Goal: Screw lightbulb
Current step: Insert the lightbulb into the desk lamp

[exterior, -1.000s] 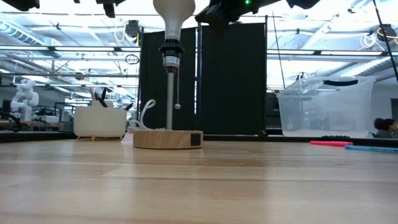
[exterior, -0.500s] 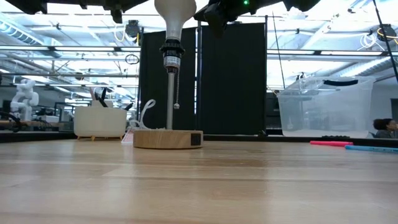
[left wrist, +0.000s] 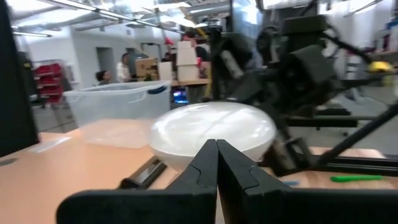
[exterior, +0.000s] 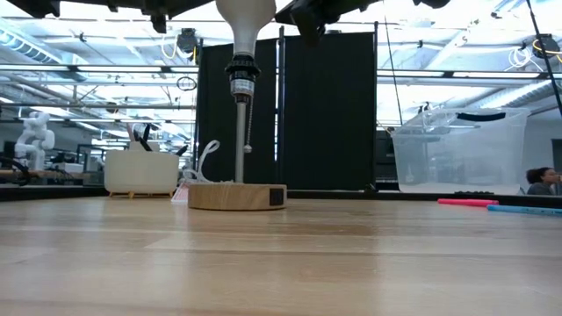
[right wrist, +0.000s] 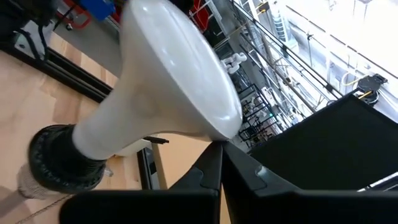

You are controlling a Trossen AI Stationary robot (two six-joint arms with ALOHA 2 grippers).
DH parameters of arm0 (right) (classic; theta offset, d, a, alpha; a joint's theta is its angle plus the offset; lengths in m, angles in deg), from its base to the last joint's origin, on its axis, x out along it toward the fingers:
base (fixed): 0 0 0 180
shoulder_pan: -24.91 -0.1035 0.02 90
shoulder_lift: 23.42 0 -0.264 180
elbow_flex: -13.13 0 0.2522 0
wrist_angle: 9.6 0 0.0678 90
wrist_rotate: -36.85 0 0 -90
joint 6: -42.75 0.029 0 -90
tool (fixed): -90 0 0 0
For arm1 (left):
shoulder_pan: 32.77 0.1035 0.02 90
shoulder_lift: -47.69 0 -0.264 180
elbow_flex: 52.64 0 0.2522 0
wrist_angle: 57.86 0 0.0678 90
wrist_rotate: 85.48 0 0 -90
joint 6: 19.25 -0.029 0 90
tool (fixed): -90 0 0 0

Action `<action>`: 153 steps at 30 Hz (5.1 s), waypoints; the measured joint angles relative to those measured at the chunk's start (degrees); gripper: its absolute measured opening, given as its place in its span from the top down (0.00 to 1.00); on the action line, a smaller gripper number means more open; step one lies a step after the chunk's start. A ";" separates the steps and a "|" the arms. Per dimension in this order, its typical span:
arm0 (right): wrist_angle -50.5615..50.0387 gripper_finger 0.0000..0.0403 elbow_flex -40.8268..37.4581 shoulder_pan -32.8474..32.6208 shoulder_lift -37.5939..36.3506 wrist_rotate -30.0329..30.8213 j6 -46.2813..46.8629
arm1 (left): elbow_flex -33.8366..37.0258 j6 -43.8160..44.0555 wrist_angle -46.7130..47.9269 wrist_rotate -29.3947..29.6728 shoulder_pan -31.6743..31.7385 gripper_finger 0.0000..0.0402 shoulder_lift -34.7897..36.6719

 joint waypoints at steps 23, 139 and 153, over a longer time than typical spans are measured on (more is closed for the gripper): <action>-0.98 1.00 0.02 -6.34 0.06 0.45 0.29 | 0.02 0.95 0.15 4.39 4.16 1.00 0.32; -0.73 1.00 0.07 4.45 0.01 -8.89 -2.08 | 0.00 0.55 0.23 0.02 -1.29 1.00 0.97; -1.71 1.00 0.07 0.28 -0.01 -8.81 -2.49 | 0.00 2.73 1.13 6.10 -0.22 1.00 0.90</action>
